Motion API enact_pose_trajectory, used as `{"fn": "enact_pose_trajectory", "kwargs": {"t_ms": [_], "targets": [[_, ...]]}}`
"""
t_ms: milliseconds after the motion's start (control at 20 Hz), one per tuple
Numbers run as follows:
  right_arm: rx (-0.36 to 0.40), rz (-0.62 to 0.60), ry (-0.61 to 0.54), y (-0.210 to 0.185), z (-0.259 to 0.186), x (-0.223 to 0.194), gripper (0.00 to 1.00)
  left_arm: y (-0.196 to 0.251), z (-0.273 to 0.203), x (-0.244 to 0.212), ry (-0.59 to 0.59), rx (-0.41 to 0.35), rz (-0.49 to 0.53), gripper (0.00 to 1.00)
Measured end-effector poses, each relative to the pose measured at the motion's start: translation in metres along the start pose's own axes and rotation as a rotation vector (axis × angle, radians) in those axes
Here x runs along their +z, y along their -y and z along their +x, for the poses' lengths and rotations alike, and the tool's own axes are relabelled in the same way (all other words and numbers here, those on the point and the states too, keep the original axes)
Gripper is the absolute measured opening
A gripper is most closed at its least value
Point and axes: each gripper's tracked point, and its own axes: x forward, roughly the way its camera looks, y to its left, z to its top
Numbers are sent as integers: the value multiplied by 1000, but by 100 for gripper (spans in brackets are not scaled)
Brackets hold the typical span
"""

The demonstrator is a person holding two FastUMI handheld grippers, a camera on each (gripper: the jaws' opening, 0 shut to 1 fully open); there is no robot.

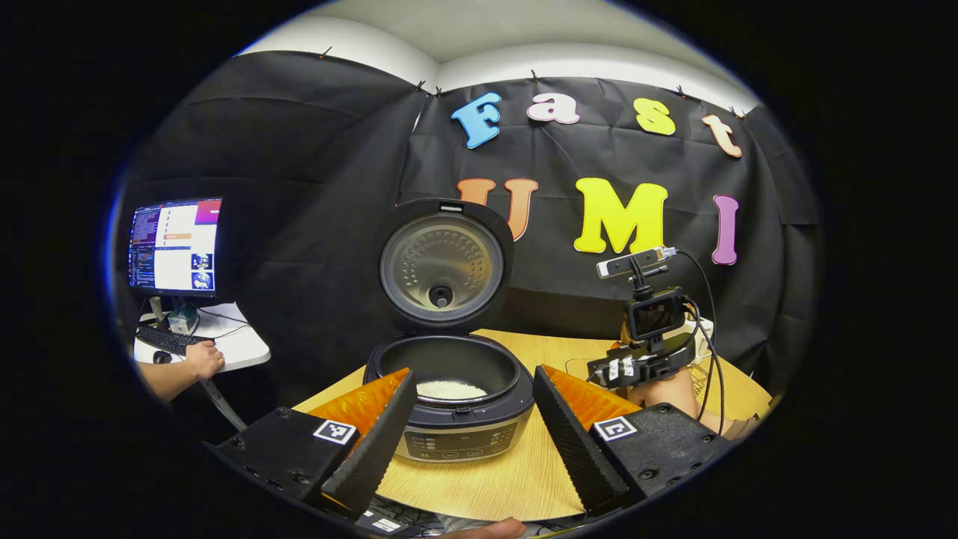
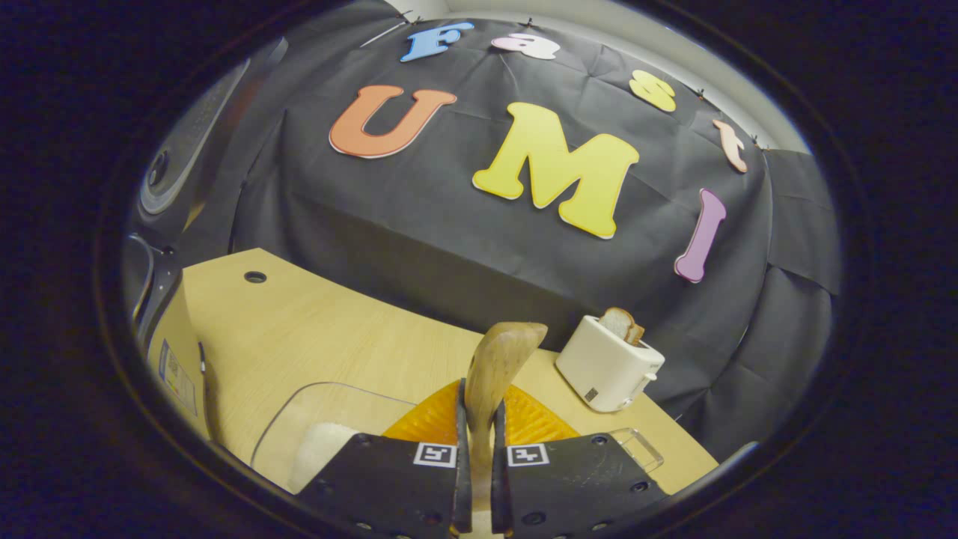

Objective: Close the left gripper, press the button to open the rice cooker; take a wooden spoon from the chopstick holder with the right hand, scoop a spoonful of rice and pour it into the rice cooker, then put the wooden spoon back into the chopstick holder.

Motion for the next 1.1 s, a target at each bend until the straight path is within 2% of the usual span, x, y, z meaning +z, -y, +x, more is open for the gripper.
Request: {"fn": "enact_pose_trajectory", "kwargs": {"t_ms": [100, 250, 350, 500, 900, 1100], "targets": [[-1, 0, -5, -6, -7, -3, 10, 0, -1, 1, 3, 0, -1, 99], [47, 85, -46, -20, -18, -9, 8, -1, -3, 4, 9, -3, -12, 99], [106, 201, -90, -31, -26, -11, 10, 0, -3, 5, 11, -9, -20, 99], [139, 361, -143, -36, -31, -8, 10, -1, -2, 2, 5, -8, -20, 99], [207, 582, -205, -9, -48, -25, 10, 0, 1, -3, -10, -12, -16, 99], [271, 755, -288, 2, -65, -44, 10, 1, 2, -3, -12, -9, -21, 99]]}}
